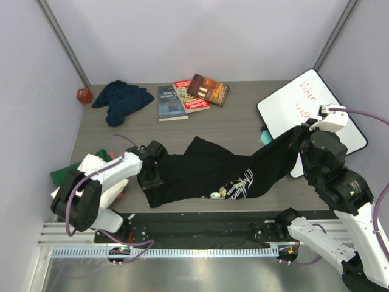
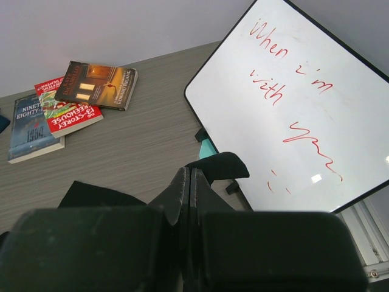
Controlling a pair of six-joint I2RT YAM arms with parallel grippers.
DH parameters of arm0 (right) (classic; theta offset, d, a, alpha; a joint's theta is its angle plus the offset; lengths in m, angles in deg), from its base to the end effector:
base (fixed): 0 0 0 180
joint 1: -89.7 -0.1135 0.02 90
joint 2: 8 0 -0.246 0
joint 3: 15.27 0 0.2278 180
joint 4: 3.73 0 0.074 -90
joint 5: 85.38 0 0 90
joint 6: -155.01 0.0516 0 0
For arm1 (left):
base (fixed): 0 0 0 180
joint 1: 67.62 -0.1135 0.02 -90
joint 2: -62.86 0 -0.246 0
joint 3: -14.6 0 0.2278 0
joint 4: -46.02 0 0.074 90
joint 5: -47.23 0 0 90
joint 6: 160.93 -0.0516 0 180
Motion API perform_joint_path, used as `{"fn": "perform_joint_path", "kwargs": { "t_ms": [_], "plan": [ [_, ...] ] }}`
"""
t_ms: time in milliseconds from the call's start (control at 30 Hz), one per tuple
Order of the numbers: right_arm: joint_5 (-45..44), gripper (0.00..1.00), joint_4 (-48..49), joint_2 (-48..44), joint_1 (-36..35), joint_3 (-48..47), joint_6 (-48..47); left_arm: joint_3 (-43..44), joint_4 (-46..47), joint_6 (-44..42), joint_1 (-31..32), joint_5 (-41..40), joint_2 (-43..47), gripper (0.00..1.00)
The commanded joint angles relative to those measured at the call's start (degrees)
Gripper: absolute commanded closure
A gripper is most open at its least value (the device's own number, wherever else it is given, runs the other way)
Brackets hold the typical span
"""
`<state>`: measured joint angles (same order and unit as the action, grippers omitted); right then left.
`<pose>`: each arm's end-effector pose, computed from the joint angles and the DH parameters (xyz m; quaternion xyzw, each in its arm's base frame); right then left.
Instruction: Fold and stack the t-shirts
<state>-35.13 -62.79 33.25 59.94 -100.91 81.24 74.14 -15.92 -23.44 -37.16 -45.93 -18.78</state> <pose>0.1100 0.0249 0.4063 0.1186 0.7637 -0.0232 0.6341 0.1810 -0.1032 0.1463 -0.1492 0.9871 -0.0113 0.0577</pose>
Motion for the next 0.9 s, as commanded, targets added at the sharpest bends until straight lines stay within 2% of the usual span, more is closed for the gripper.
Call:
{"fn": "perform_joint_path", "kwargs": {
  "t_ms": [0,200,433,567,600,700,867],
  "plan": [
    [-0.86,0.99,2.83,0.14,0.05,-0.47,0.03,3.71,-2.89,-1.25,-0.22,-3.43,1.75,1.0],
    [-0.77,0.99,2.92,0.41,0.05,-0.47,0.12,12.23,-11.93,-2.13,-0.22,-10.55,6.93,1.0],
    [-0.24,0.99,3.01,0.76,0.05,-0.38,0.47,24.17,-16.86,-5.12,-0.49,-16.35,9.14,1.0],
    [-0.24,0.99,3.18,0.67,0.05,-0.47,0.38,30.16,-17.57,-6.7,-1.28,-15.31,7.38,1.0],
    [-0.33,0.99,3.18,0.67,0.05,-0.47,0.38,30.96,-17.4,-7.14,-1.28,-11.82,7.03,1.0],
    [-0.59,0.99,3.1,0.32,0.05,-0.56,0.29,30.0,-17.56,-7.32,-1.28,-5.39,5.98,1.0],
    [-0.68,0.99,3.18,0.84,0.05,-0.65,0.12,19.12,-19.77,-4.69,-1.19,-1.77,8.07,1.0]
  ]
}}
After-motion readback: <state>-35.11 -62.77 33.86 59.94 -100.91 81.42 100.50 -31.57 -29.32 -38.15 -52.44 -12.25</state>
